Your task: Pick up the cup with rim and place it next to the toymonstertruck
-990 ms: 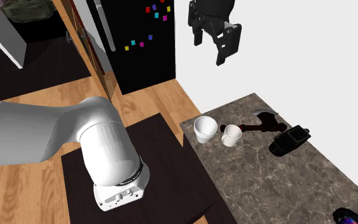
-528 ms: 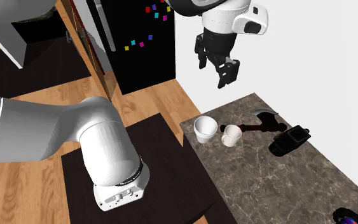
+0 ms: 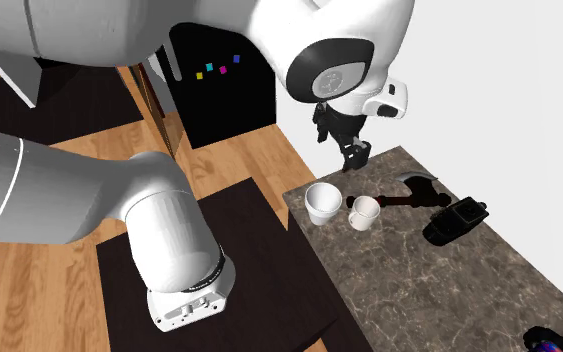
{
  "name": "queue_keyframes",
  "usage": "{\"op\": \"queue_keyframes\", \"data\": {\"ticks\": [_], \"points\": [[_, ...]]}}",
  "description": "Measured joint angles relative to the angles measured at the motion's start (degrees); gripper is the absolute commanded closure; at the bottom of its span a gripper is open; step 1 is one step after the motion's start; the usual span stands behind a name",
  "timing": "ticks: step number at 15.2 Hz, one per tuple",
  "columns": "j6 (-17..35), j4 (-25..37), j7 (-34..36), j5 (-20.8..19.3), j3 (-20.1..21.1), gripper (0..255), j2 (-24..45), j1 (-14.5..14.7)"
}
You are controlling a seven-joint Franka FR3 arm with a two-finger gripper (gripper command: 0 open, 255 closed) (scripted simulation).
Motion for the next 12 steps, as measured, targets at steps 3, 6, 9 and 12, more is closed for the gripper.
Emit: {"op": "queue_keyframes", "data": {"ticks": [3,6,9,12], "points": [[7.18,-2.40,-0.89,0.89,-0.44,0,5.37,0.32],[13.96,-3.44,-2.53,1.95,-1.43,0,11.67,0.61],[20.20,-4.48,-3.34,3.93,-1.62,0,17.37,1.77],[27.43,-4.51,-6.23,7.09,-2.73,0,25.25,3.08]]}}
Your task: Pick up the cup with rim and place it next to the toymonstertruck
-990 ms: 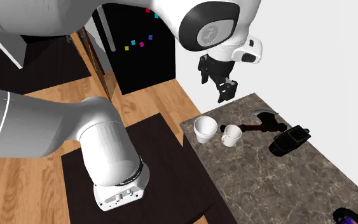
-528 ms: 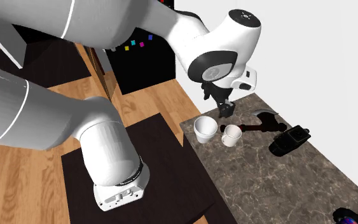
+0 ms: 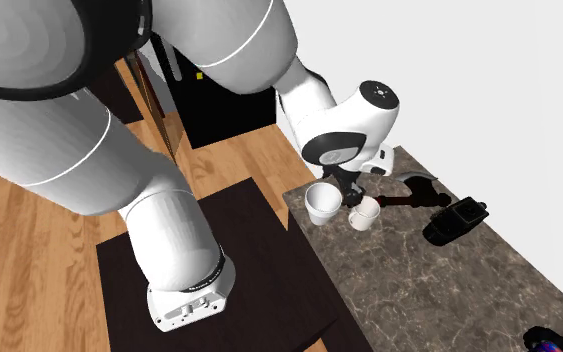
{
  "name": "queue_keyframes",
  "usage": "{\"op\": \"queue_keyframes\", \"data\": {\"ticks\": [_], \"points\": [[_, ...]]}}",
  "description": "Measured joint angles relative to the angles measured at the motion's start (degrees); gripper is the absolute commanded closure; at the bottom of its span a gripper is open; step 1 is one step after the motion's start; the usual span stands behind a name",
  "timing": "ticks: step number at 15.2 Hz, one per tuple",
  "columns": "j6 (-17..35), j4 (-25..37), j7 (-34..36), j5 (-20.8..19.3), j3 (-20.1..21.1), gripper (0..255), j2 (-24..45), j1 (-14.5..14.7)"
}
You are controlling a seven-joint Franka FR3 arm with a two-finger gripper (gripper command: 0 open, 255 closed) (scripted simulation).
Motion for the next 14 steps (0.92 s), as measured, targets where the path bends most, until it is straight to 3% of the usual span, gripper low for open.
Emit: {"op": "queue_keyframes", "data": {"ticks": [2,6,8,14], "points": [[3.87,0.18,-2.52,2.83,-0.65,0,4.57,0.83],[10.97,2.64,-9.56,12.14,-0.15,0,15.43,2.42],[13.87,4.55,-14.39,17.80,1.26,0,21.01,1.64],[18.19,7.59,-20.30,25.14,5.25,0,28.72,-0.67]]}}
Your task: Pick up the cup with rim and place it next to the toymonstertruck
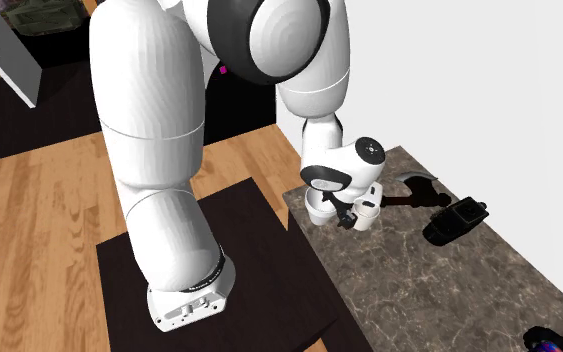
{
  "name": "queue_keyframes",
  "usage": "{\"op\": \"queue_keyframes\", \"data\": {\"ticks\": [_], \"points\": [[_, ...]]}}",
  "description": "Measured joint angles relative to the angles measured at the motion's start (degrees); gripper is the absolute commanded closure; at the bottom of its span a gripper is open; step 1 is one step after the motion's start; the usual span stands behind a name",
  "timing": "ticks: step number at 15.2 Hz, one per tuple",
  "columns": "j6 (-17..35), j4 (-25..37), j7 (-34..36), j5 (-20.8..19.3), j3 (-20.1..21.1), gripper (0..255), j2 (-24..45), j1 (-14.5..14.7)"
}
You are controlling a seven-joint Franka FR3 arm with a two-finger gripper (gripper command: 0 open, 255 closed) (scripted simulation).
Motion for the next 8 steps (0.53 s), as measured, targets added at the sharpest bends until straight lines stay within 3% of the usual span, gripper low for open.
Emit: {"op": "queue_keyframes", "data": {"ticks": [2,8], "points": [[1.78,0.96,-2.29,2.55,1.88,0,2.67,-1.31],[2.60,1.53,-3.22,3.60,2.78,0,4.00,-1.94]]}}
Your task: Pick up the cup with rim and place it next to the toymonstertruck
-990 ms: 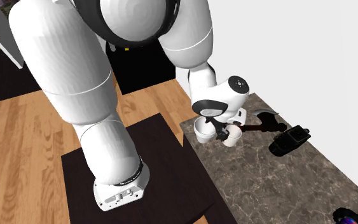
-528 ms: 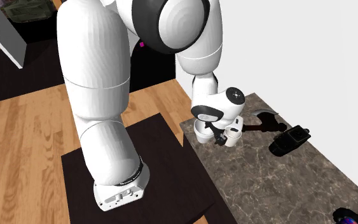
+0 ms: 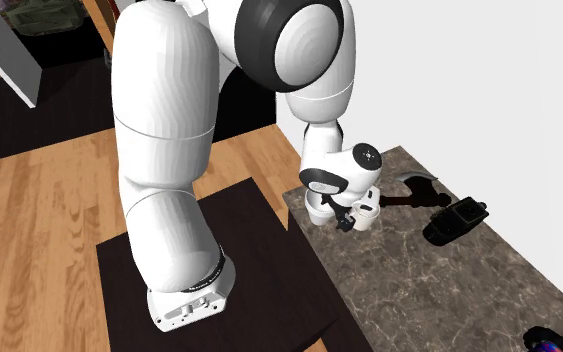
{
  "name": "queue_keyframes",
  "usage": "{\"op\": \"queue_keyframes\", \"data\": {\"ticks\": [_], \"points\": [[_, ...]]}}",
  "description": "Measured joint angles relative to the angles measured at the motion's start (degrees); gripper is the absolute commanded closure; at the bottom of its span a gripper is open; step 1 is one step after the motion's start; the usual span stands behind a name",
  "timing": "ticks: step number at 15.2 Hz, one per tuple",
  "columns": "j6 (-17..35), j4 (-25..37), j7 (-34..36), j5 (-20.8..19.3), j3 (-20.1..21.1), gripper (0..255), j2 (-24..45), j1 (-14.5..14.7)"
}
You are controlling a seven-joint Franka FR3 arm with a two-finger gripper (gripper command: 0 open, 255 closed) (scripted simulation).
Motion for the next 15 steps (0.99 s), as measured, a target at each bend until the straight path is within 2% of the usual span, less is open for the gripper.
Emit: {"op": "queue_keyframes", "data": {"ticks": [1,2,12,15], "points": [[0.01,0.00,-0.01,0.02,0.01,0,0.01,-0.01],[0.01,0.00,-0.01,0.02,0.01,255,0.01,-0.01],[-0.02,0.04,0.02,-0.01,0.02,255,-0.03,0.03],[-1.47,-0.87,1.95,-1.92,-1.61,255,-2.28,1.37]]}}
